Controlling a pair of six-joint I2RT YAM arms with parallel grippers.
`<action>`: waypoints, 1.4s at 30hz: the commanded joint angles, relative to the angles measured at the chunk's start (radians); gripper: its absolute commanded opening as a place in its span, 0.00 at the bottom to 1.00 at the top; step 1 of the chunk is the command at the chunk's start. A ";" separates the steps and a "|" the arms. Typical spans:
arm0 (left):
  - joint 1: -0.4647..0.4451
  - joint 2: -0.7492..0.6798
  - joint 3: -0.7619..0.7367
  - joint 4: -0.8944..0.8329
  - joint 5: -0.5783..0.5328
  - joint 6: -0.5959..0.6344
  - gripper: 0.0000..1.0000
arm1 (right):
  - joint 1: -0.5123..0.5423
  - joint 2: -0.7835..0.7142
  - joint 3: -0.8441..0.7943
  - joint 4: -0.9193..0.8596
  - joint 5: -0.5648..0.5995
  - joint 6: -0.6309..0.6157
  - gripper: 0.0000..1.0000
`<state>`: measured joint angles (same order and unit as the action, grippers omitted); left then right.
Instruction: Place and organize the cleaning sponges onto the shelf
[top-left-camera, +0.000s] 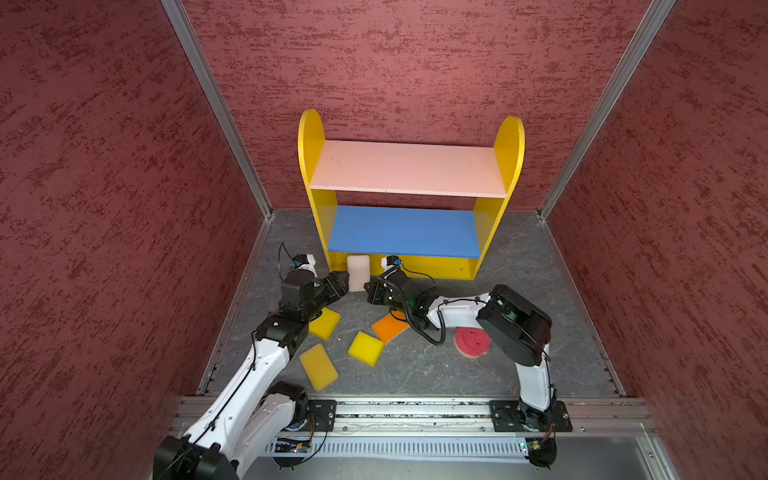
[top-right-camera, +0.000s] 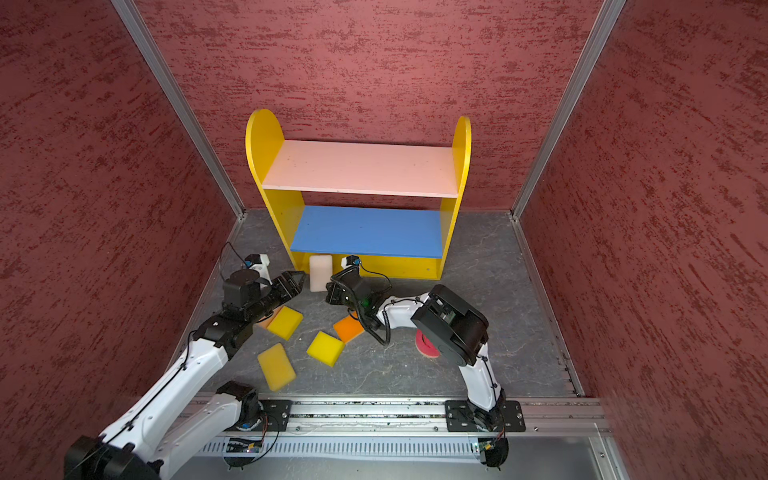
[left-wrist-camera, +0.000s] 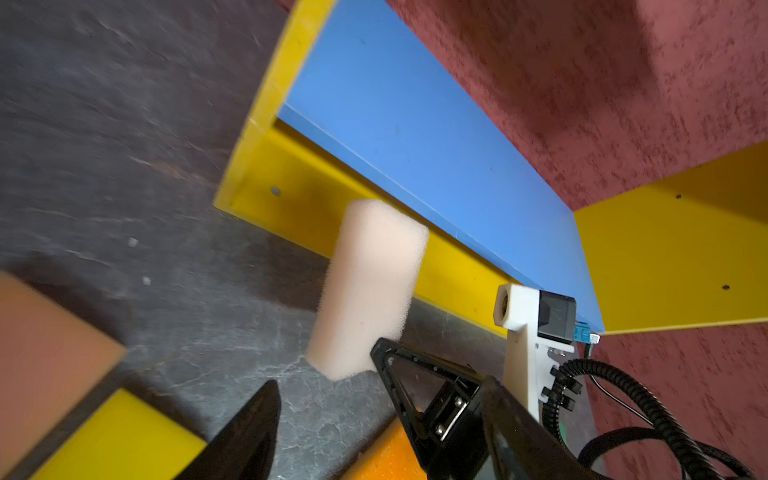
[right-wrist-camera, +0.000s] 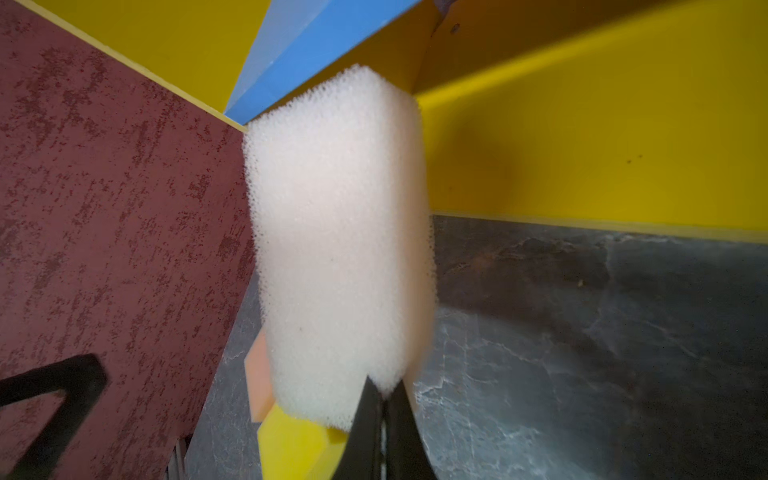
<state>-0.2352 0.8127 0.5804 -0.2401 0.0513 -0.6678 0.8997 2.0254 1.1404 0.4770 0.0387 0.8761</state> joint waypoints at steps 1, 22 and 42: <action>0.008 -0.077 -0.024 -0.134 -0.166 -0.007 0.78 | -0.003 0.050 0.070 -0.064 0.096 0.055 0.00; 0.044 -0.067 -0.059 -0.147 -0.120 0.017 0.84 | 0.019 0.239 0.321 -0.184 0.322 0.092 0.01; 0.069 0.017 -0.084 -0.080 -0.071 0.016 0.86 | 0.010 0.296 0.412 -0.212 0.386 0.044 0.40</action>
<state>-0.1738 0.8288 0.5011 -0.3408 -0.0277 -0.6716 0.9321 2.3436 1.5509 0.2329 0.3874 0.9077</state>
